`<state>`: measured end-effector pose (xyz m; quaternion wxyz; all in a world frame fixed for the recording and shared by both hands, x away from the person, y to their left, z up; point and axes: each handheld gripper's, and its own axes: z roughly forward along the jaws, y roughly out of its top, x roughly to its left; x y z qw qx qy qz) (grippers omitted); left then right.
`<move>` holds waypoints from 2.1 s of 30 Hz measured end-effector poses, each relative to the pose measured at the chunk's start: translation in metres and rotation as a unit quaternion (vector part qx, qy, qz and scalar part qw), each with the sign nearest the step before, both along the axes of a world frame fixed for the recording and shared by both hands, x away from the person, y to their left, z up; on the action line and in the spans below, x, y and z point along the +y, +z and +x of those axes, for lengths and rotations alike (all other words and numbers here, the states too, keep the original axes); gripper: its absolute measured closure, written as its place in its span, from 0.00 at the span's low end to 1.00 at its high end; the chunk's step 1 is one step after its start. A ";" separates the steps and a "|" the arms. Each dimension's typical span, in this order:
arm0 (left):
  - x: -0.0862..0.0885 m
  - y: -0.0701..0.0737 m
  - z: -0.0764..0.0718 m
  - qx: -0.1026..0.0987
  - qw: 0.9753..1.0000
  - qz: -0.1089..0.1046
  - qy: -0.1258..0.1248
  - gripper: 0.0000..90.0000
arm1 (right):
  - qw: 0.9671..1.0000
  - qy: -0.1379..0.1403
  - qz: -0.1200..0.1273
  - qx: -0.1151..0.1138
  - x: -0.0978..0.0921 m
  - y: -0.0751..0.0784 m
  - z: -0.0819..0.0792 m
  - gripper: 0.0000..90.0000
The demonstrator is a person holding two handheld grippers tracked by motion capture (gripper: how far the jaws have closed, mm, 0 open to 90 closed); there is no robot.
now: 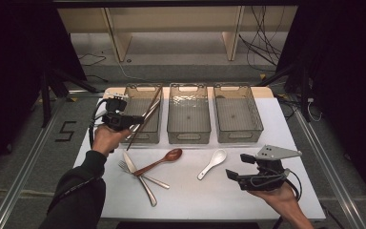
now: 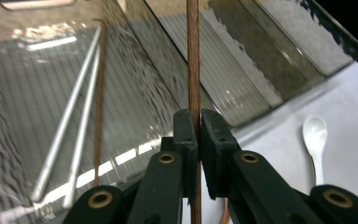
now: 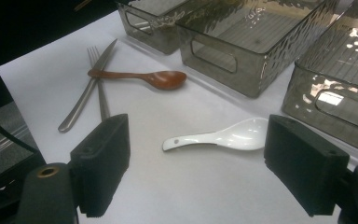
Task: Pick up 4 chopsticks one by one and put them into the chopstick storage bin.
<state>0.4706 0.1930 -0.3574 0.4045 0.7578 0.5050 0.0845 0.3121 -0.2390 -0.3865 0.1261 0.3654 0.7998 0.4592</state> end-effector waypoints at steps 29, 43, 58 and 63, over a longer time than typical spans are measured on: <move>0.022 -0.005 0.075 0.004 0.998 0.042 0.056 0.94 | 1.000 0.002 0.003 0.003 -0.001 0.000 0.001 0.26; 0.021 -0.020 0.089 0.011 0.996 0.065 0.063 0.94 | 1.000 0.002 0.004 0.006 -0.001 -0.001 0.001 0.26; 0.016 -0.029 0.095 0.009 0.993 0.082 0.083 0.86 | 1.000 0.004 0.005 0.005 -0.001 -0.001 0.000 0.27; 0.015 -0.027 0.090 0.008 0.994 0.075 0.083 0.67 | 1.000 0.003 0.005 0.005 -0.002 -0.001 0.000 0.27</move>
